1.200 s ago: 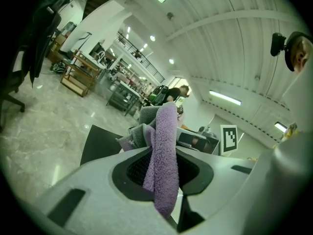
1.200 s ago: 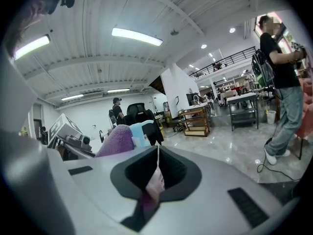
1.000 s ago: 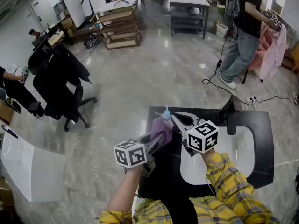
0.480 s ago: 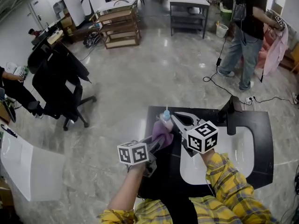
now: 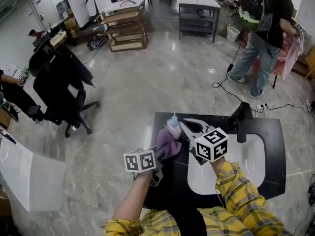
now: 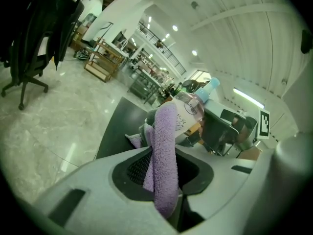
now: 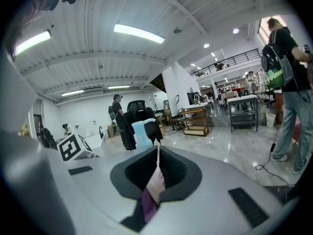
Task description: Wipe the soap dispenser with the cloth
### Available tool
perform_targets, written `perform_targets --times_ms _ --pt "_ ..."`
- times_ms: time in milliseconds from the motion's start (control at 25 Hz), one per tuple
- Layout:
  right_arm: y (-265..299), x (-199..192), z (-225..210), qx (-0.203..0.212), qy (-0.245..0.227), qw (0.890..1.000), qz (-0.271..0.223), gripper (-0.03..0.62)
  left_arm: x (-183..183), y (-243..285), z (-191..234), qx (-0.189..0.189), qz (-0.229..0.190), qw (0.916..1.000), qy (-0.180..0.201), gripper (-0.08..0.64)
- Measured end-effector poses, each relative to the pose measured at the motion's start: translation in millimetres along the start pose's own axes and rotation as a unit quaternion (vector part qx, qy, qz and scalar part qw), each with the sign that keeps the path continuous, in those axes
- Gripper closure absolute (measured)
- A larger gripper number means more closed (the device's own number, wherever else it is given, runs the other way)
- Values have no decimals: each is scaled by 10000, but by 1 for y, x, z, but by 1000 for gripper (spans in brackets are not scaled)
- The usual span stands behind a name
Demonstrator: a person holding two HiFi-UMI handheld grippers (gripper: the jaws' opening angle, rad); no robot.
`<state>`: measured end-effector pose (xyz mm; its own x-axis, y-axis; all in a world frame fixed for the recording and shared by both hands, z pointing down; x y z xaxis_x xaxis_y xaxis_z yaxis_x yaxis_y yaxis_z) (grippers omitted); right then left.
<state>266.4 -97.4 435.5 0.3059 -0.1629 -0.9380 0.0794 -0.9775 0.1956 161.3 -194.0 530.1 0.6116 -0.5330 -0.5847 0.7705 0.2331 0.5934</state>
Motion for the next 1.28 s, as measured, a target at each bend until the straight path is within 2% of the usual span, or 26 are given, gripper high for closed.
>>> perform_targets --times_ms 320,400,520,640,840,1160,1280 --pt "-15 15 6 616 -363 9974 20 574 2 -25 -14 -262 -401 9989 14 484" --pt "-12 15 9 824 -431 9955 186 413 2 -30 -16 -296 -453 9985 28 485" --pt "-5 17 15 991 -724 9919 340 410 1 -39 -20 -349 -528 9980 46 483" --pt "4 23 19 1334 -916 9861 378 408 0 -50 -22 -419 -601 9973 78 485" --pt "20 29 19 1831 -1450 9686 849 390 -3 -72 -21 -405 -678 9967 164 485" --pt "33 26 14 2278 -1614 9544 1060 392 -10 -90 -10 -205 -799 9965 114 484" --pt "34 28 14 2367 -1577 9532 1024 452 -12 -92 -11 -196 -833 9963 117 485"
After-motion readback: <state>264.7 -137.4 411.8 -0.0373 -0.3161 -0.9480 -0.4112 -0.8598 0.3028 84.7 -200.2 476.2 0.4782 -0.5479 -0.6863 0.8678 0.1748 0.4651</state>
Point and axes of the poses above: the fingertips, and each gripper's own axes: y forward along the fingers, z to its left, x out of its top, the point moved 5 cm from there along -y, backward along the fingers, and after that the axes turned 13 degrees about x, right-handed, at the moved point
